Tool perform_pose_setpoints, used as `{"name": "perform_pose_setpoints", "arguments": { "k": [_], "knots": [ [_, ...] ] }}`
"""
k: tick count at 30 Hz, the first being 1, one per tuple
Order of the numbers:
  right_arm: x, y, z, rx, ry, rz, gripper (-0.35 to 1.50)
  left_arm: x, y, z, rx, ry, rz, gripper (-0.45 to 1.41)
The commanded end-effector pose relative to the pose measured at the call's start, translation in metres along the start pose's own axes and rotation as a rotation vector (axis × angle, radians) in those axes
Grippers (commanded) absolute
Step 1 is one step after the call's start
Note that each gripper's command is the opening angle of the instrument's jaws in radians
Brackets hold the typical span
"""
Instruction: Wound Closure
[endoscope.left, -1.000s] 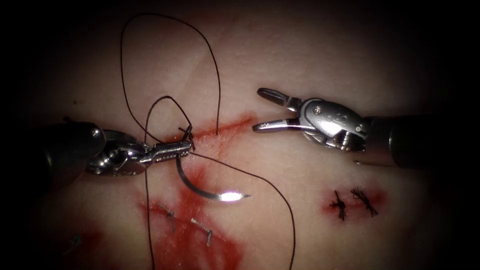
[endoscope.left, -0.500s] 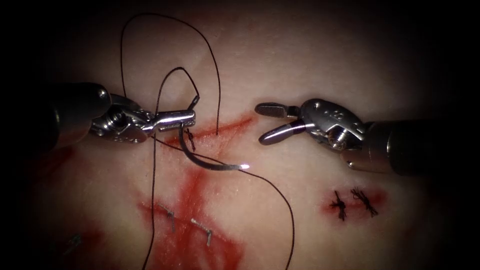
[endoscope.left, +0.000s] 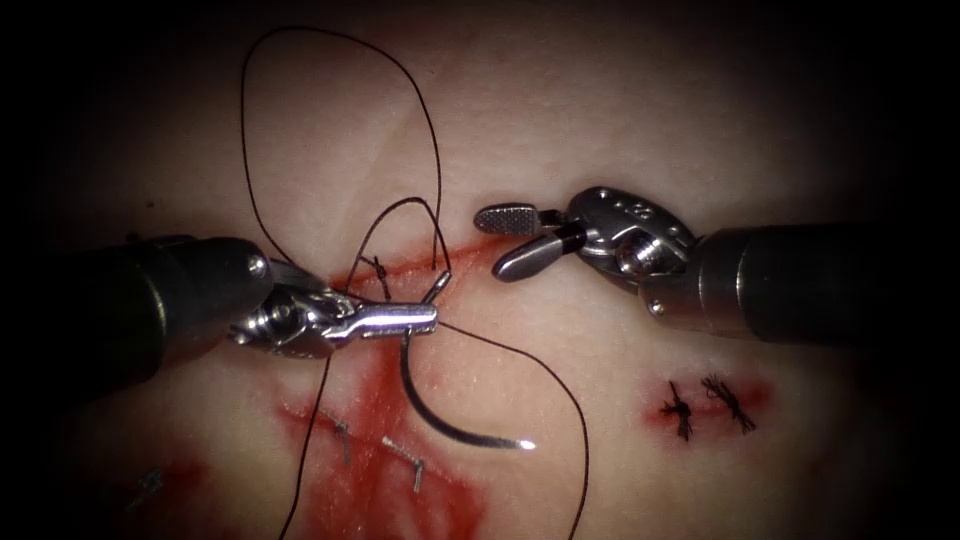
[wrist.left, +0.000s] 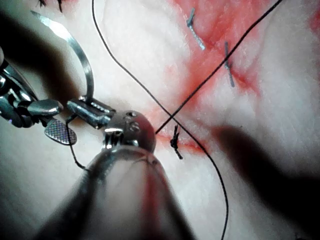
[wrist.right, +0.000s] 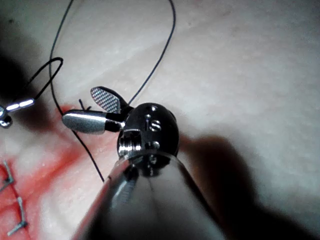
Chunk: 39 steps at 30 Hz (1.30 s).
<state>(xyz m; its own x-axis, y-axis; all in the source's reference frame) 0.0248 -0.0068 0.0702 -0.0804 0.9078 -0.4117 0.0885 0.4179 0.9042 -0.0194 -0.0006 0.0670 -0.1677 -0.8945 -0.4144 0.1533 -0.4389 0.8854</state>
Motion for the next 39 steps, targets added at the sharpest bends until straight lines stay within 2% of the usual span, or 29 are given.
{"name": "perform_pose_setpoints", "arguments": {
  "k": [1, 14, 26, 39],
  "knots": [
    [-0.0006, 0.0001, 0.0011, 0.016, 0.006, 0.011, 1.16, -0.0005, 0.0006, 0.0009, -0.001, -0.01, 0.013, -0.45],
    [-0.0008, -0.0017, 0.0026, 0.096, 0.007, 0.056, 1.23, -0.0011, 0.0013, 0.001, -0.013, -0.034, 0.02, -0.45],
    [-0.0012, -0.0024, 0.0039, 0.109, 0.006, 0.075, 1.23, -0.0011, 0.0015, 0.0014, -0.021, -0.039, 0.022, -0.45],
    [-0.0012, -0.0026, 0.0038, 0.114, 0.001, 0.101, 1.21, -0.0011, 0.0015, 0.0013, -0.023, -0.043, 0.023, -0.45]
  ]
}}
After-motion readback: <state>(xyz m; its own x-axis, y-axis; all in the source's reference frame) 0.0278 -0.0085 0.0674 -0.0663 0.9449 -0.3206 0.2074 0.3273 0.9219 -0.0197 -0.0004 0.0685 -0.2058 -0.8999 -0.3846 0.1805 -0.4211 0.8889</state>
